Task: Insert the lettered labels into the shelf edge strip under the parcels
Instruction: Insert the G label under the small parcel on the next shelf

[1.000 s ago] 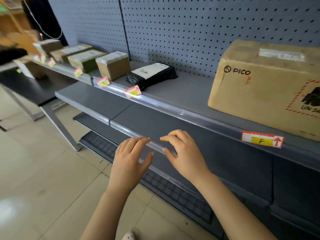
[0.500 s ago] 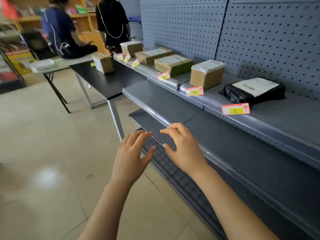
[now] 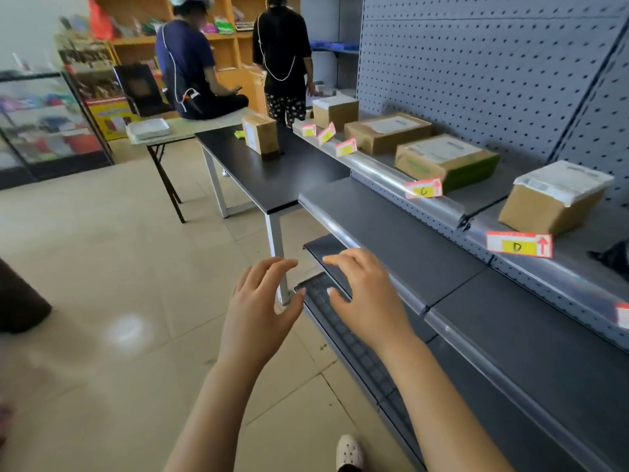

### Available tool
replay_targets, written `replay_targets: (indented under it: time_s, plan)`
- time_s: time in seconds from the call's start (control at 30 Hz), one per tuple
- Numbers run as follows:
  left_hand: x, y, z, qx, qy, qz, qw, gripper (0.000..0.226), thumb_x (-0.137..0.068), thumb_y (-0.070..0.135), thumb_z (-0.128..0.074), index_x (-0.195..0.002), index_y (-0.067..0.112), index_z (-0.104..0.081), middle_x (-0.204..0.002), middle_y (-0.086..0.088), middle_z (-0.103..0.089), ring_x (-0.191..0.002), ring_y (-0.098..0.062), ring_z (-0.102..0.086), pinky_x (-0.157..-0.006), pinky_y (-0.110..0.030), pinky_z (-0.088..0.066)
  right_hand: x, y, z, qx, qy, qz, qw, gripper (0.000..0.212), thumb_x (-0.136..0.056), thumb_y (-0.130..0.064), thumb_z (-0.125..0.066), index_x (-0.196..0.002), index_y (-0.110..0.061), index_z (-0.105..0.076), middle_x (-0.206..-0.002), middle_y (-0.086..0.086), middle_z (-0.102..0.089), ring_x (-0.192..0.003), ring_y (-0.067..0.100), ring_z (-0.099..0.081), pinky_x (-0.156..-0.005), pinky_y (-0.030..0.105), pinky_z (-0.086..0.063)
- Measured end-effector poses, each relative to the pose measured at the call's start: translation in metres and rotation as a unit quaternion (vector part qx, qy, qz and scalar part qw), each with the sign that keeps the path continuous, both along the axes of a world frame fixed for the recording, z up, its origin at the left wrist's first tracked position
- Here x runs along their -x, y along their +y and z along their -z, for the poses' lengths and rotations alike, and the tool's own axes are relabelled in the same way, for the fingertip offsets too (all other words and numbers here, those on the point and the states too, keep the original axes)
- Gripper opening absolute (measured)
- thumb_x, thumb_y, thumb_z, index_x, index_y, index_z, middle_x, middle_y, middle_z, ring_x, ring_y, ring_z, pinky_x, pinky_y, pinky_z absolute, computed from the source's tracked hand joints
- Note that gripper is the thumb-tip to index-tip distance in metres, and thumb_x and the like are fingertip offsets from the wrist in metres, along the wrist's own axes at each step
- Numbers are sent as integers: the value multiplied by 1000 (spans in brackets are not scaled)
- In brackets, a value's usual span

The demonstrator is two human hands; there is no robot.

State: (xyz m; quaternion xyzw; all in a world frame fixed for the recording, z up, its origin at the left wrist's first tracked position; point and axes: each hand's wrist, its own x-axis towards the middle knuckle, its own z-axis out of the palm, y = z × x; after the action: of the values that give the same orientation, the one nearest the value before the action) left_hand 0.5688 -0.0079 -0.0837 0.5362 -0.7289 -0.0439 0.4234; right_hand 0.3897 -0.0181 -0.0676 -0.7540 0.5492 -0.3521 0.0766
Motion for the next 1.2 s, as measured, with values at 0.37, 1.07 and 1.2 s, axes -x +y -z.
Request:
replay_targets:
  time_s: [0.37, 1.07, 1.2]
  plan:
    - [-19, -214, -20, 13, -1, -64, 998, 35, -86, 28, -68, -120, 26, -59, -118, 14, -55, -112, -7, -45, -89, -23, -37, -26, -225, -16, 1, -8, -42, 999, 37, -81, -13, -66, -116, -21, -59, -120, -4, -52, -113, 13, -47, -98, 30, -41]
    - [-60, -537, -11, 18, -18, 132, 991, 39, -87, 29, -68, -124, 24, -58, -121, 7, -57, -116, -11, -46, -100, -33, -39, -63, -479, -11, 30, 18, 186, 982, 39, -80, -17, -73, -116, -22, -59, -119, -2, -55, -110, 15, -50, -83, 20, -43]
    - [-58, -581, -14, 18, -34, 207, 978, 37, -87, 29, -66, -123, 21, -60, -121, 5, -58, -116, -13, -48, -102, -22, -29, -62, -493, -23, 45, 41, 261, 964, 37, -78, -11, -73, -112, -16, -61, -118, 3, -54, -110, 20, -52, -86, 22, -42]
